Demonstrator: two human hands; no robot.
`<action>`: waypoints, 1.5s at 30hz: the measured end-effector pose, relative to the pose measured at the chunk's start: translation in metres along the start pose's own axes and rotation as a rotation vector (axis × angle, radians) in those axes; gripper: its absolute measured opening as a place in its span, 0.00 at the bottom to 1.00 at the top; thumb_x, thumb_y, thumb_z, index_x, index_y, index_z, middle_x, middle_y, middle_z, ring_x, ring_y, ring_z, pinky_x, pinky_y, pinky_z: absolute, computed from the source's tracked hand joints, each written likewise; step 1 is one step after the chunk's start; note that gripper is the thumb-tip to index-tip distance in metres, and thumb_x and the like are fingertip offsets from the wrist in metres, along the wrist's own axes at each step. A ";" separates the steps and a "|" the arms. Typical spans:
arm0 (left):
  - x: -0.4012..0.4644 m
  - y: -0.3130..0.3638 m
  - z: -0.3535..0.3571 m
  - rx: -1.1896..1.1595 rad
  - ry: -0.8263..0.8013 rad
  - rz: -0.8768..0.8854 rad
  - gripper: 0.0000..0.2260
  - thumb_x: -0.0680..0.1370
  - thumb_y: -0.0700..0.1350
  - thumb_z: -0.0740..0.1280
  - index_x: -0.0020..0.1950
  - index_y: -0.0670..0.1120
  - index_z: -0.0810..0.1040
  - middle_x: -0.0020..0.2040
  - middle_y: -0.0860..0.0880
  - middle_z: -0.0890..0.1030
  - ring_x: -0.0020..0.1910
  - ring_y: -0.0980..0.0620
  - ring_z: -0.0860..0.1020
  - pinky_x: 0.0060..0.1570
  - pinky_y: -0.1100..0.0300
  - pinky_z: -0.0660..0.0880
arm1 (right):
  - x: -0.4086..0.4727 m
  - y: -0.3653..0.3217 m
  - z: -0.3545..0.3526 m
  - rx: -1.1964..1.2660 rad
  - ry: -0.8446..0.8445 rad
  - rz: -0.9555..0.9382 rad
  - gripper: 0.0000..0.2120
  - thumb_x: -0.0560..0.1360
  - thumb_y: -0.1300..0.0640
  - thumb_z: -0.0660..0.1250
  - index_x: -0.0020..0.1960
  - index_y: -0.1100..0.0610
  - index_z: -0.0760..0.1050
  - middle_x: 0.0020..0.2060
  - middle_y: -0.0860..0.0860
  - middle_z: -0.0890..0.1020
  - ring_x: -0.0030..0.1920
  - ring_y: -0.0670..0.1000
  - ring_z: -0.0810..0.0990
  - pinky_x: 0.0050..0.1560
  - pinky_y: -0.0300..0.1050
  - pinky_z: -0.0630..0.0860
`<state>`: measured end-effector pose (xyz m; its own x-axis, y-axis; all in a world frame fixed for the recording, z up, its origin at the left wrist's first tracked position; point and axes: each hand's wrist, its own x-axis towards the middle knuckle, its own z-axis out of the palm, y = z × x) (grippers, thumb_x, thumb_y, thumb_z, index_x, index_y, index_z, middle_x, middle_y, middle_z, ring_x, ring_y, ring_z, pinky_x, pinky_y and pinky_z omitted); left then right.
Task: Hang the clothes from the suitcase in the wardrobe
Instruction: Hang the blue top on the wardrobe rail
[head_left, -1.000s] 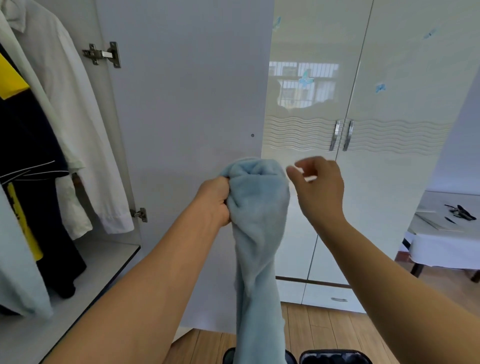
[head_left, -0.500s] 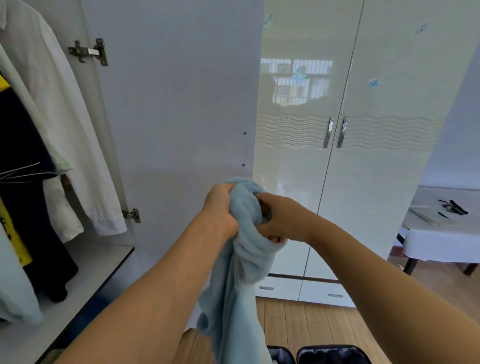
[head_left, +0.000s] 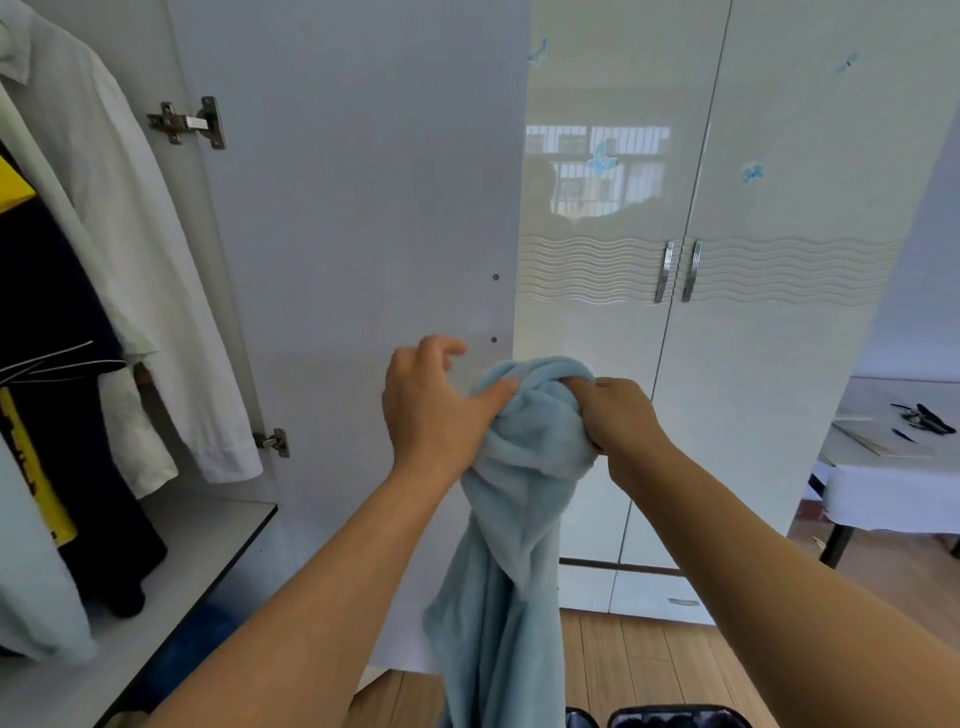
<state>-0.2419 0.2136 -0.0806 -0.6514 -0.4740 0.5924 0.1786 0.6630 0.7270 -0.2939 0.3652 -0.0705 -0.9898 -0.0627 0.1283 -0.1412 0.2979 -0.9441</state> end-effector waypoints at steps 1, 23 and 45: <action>-0.002 0.008 -0.002 0.024 0.006 0.129 0.16 0.68 0.55 0.76 0.50 0.53 0.76 0.47 0.54 0.74 0.42 0.56 0.73 0.46 0.62 0.71 | 0.000 -0.001 0.002 0.007 0.017 0.010 0.14 0.77 0.51 0.63 0.44 0.62 0.78 0.43 0.58 0.82 0.46 0.58 0.80 0.47 0.52 0.76; -0.005 -0.011 0.013 -0.722 -0.348 -0.499 0.17 0.69 0.24 0.52 0.34 0.42 0.72 0.30 0.48 0.72 0.33 0.52 0.70 0.33 0.60 0.70 | -0.002 0.015 0.000 0.530 0.036 0.170 0.06 0.77 0.66 0.62 0.41 0.63 0.75 0.38 0.58 0.79 0.39 0.53 0.79 0.42 0.44 0.79; 0.005 -0.003 0.001 -1.117 -0.380 -1.065 0.16 0.80 0.38 0.52 0.40 0.34 0.75 0.36 0.38 0.80 0.40 0.43 0.77 0.51 0.50 0.73 | -0.012 0.033 0.024 -0.165 0.191 -0.160 0.14 0.74 0.49 0.69 0.50 0.55 0.67 0.39 0.49 0.74 0.39 0.48 0.73 0.39 0.40 0.68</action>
<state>-0.2470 0.2097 -0.0804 -0.9345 -0.1439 -0.3256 -0.1434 -0.6850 0.7143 -0.2859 0.3526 -0.1102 -0.9385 0.0546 0.3409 -0.2816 0.4501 -0.8474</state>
